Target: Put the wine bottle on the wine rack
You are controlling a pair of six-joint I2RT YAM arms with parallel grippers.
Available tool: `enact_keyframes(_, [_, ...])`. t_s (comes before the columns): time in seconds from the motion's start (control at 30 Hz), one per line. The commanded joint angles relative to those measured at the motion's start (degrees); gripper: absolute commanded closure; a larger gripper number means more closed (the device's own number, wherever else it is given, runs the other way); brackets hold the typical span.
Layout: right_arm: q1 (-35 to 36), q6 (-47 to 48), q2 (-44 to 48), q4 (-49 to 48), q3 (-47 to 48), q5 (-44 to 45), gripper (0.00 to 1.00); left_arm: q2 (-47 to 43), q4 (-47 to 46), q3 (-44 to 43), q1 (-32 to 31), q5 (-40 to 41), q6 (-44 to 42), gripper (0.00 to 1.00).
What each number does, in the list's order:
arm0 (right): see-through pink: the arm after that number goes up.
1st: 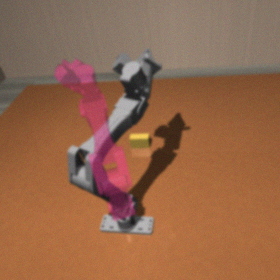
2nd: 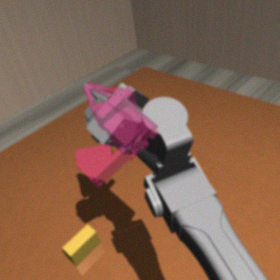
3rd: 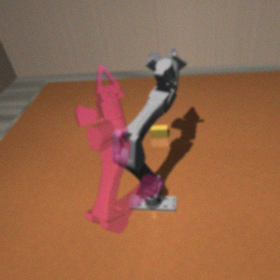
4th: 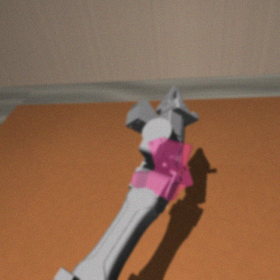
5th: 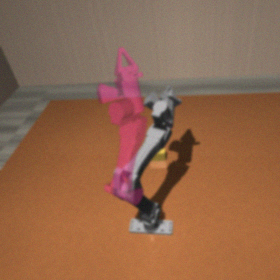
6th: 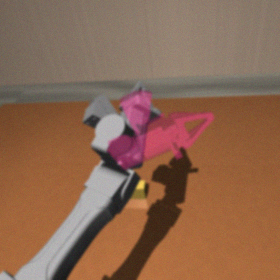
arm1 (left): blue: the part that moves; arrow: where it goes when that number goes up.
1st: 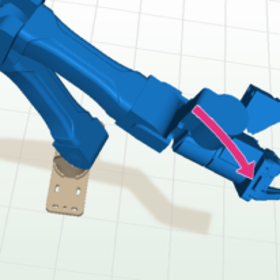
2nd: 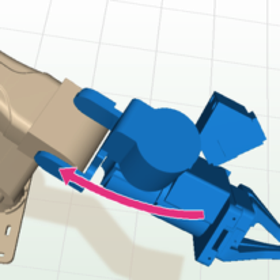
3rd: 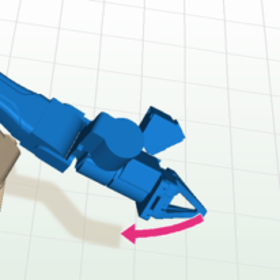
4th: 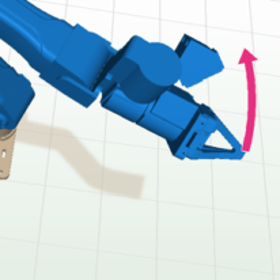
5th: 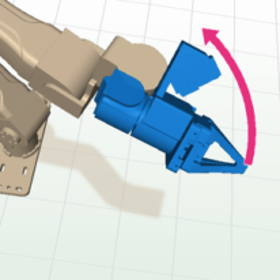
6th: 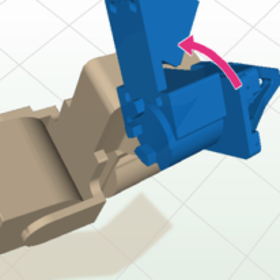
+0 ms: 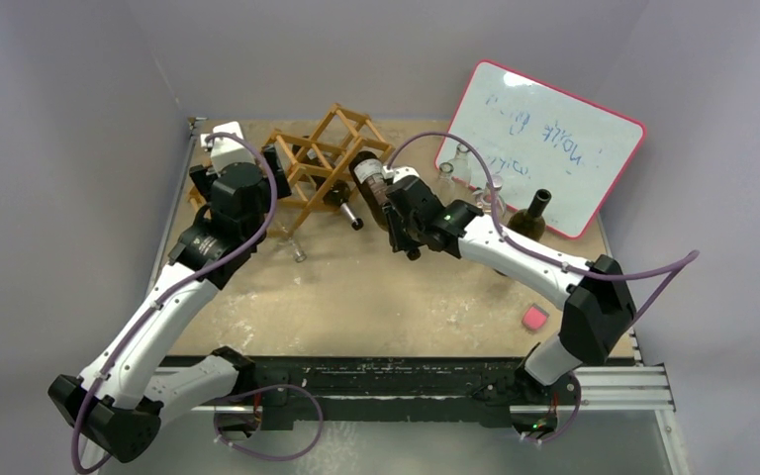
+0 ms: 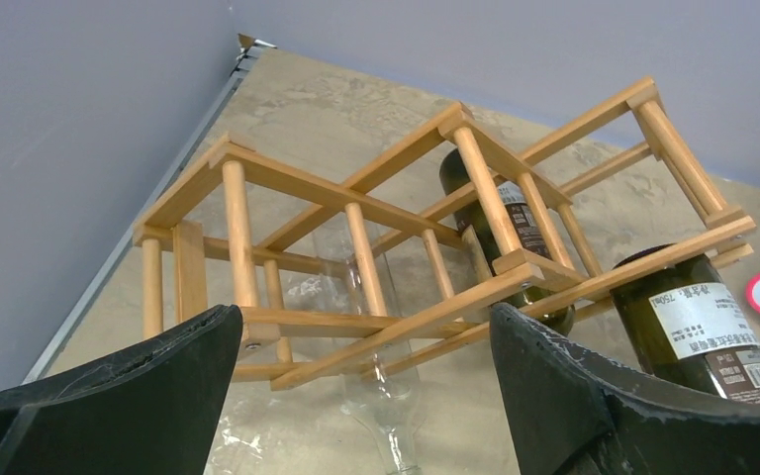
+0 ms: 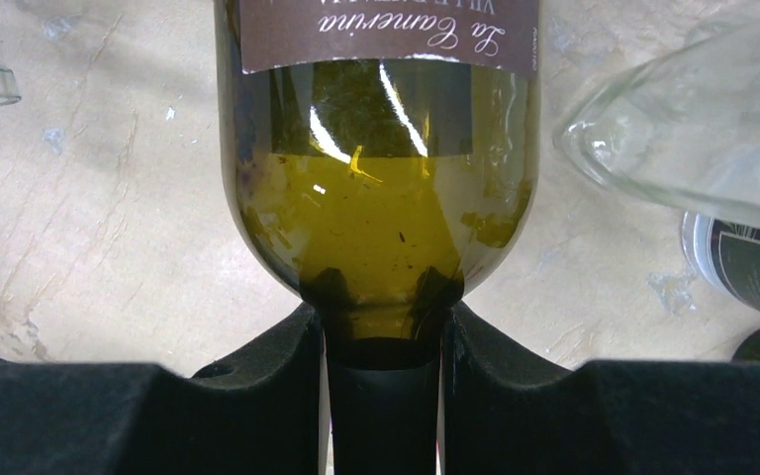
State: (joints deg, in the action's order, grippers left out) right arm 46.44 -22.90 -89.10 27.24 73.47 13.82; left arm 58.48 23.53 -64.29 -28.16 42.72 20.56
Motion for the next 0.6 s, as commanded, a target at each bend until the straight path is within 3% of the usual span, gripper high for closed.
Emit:
enact_keyframes(0.0, [-0.9, 3.3, 0.9, -10.6, 4.2, 0.7, 1.00, -1.7, -1.8, 0.6, 0.7, 3.5, 3.1, 0.06])
enact_keyframes(0.57, [-3.4, 15.6, -5.1, -18.9, 7.7, -0.5, 1.00, -3.4, -2.8, 3.9, 1.5, 3.8, 1.6, 0.07])
